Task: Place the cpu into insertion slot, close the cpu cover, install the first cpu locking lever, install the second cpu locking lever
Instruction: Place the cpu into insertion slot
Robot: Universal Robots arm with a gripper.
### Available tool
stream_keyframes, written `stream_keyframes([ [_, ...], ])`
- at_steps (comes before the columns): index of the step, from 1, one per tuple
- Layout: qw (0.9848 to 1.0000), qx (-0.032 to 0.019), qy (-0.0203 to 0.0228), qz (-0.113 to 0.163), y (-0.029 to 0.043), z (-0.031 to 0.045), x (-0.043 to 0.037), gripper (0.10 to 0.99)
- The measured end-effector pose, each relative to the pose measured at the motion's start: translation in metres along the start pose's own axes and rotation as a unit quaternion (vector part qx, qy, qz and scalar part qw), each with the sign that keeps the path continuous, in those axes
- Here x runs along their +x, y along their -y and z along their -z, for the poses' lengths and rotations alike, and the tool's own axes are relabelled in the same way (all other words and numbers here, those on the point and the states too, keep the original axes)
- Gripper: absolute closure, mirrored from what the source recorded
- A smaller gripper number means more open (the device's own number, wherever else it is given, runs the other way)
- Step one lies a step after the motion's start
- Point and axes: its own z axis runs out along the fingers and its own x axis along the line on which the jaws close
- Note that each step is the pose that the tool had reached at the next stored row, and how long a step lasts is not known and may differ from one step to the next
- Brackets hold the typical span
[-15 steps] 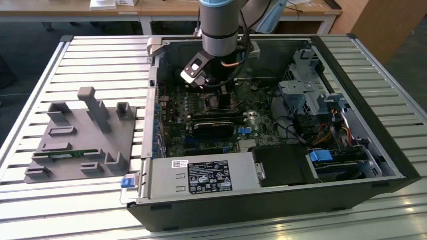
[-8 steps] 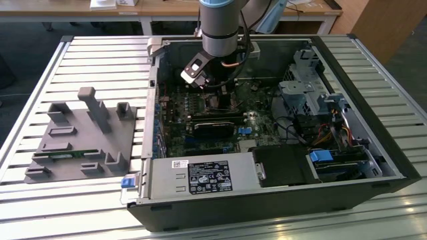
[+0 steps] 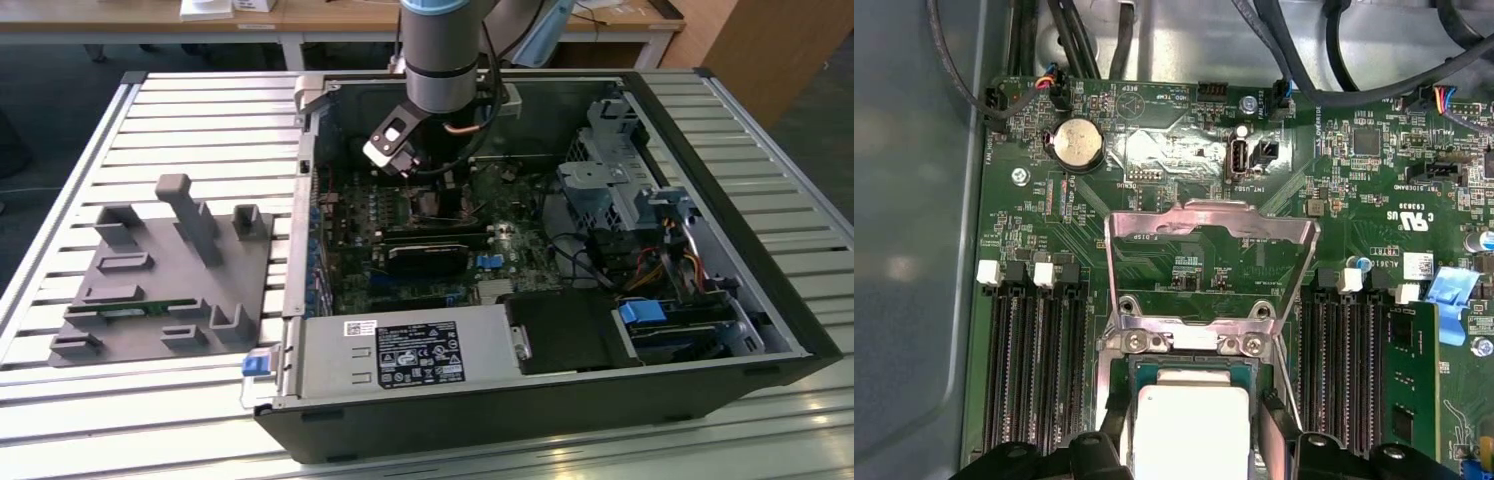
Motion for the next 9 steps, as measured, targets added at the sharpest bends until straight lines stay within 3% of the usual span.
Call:
stream_keyframes([
  [9,1.0,0.0014,-0.0001,0.0,-0.0011,0.0099,-0.0002,0.49],
])
